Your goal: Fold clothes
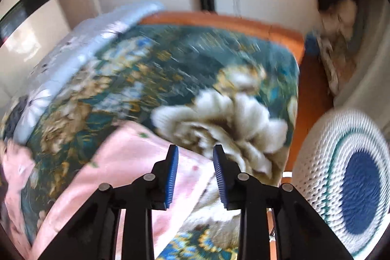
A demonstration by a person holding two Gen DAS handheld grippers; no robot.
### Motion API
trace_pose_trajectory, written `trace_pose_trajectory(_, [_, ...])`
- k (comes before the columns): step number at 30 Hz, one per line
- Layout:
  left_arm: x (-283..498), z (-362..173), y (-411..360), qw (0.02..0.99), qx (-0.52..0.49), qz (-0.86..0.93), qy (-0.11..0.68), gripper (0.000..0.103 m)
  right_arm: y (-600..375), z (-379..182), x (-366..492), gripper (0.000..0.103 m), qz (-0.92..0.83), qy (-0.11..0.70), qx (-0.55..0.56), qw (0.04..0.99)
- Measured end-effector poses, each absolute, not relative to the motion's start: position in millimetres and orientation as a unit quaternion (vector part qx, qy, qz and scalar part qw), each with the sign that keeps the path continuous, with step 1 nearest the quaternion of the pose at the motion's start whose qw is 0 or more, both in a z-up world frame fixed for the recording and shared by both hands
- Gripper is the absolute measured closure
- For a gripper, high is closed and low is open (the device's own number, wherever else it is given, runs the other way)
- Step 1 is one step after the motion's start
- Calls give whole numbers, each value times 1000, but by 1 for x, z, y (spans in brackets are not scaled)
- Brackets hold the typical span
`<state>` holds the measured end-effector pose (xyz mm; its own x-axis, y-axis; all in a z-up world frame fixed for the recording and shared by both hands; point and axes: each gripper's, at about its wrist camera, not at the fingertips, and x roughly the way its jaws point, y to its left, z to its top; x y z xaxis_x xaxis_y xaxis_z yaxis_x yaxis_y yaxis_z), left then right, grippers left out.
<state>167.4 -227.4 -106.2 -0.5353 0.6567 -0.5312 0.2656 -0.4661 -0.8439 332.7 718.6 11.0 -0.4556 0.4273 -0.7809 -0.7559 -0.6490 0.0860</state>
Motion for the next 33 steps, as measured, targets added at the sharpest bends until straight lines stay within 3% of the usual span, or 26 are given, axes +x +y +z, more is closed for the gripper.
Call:
trace_pose_trajectory(7, [174,-77,-189,253,-431,731,-464,33,598,31,268,66,892,165,-382,179])
trace_pose_trajectory(15, [147,-108,-190,227,-473,715,-462,34,493,4,213,66,893,95,-437,54])
trace_pose_trajectory(18, [134,-122,-201,214,-454,701,-506,35,478,-1,213,66,893,85,-441,43])
trace_pose_trajectory(20, [134,-130,-211,207,-430,688,-547,42,474,-1,214,66,892,87,-442,40])
trace_pose_trajectory(22, [138,-132,-218,186,-419,693,-556,76,472,-1,215,66,891,88,-443,40])
trace_pose_trajectory(23, [138,-131,-217,173,-422,701,-549,83,471,-1,214,66,891,87,-444,41])
trace_pose_trajectory(27, [152,-109,-222,121,-397,754,-509,86,468,-7,213,66,885,86,-456,43])
trace_pose_trajectory(30, [166,-72,-227,70,-349,822,-443,87,464,-14,210,66,881,90,-463,39])
trace_pose_trajectory(33, [155,-70,-238,-1,-366,850,-377,87,459,-19,207,66,880,86,-466,33])
